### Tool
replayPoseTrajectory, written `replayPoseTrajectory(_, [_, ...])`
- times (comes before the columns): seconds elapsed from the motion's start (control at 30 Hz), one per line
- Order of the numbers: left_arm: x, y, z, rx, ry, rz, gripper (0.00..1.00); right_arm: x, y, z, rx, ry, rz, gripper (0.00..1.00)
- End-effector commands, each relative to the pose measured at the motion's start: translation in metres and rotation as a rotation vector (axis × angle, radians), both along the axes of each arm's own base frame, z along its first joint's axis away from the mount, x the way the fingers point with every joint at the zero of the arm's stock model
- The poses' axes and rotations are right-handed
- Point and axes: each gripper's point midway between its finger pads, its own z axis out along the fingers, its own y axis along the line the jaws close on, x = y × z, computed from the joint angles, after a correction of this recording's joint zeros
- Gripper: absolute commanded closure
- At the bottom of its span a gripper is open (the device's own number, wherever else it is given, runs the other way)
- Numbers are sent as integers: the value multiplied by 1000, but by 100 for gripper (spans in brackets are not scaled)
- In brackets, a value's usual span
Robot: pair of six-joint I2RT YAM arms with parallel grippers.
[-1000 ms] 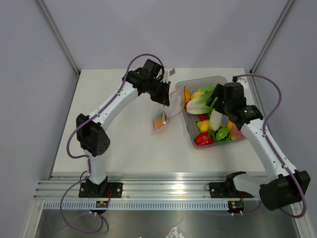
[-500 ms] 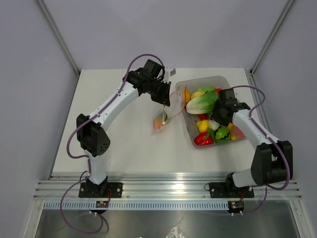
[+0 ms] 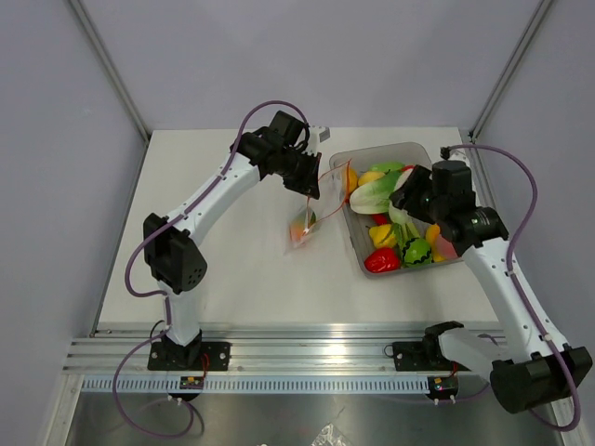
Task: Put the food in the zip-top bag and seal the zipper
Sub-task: Pick up the fake vegetable from the bin, then place the fake vegetable in the zipper food storage bag.
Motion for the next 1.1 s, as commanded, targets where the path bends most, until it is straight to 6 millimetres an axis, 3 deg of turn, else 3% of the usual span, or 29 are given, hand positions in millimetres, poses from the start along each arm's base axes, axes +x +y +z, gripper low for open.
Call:
replayPoseTrajectory(0.0, [8, -13, 20, -60, -51, -11, 100, 1, 62, 53, 93, -116, 154, 70])
replayPoseTrajectory(0.03, [8, -12, 19, -57, -50, -9, 100, 6, 76, 52, 97, -106, 182, 70])
replayPoseTrajectory(0.07, [7, -12, 18, -54, -47, -7, 100, 8, 97, 68, 132, -143, 233, 71])
replayPoseTrajectory(0.2, [5, -10, 19, -53, -52, -4, 100, 18, 149, 78, 279, -133, 378, 71])
replayPoseTrajectory(0.3, [5, -8, 19, -46, -56, -1, 100, 26, 167, 87, 356, -162, 416, 71])
replayPoseTrajectory(0.33, [5, -8, 21, -48, -59, -2, 100, 33, 171, 78, 354, -141, 409, 71])
replayPoseTrajectory(0.53, [4, -8, 25, -56, -66, -3, 100, 57, 184, 40, 371, -63, 368, 71])
replayPoseTrajectory(0.7, [4, -8, 28, -64, -71, -3, 100, 68, 174, 14, 311, -10, 283, 71])
replayPoseTrajectory(1.0, [2, -6, 38, -77, -82, -18, 100, 83, 168, -19, 246, 105, 190, 63])
replayPoseTrajectory(1.07, [2, -6, 38, -76, -84, -21, 100, 85, 168, -19, 242, 128, 171, 61])
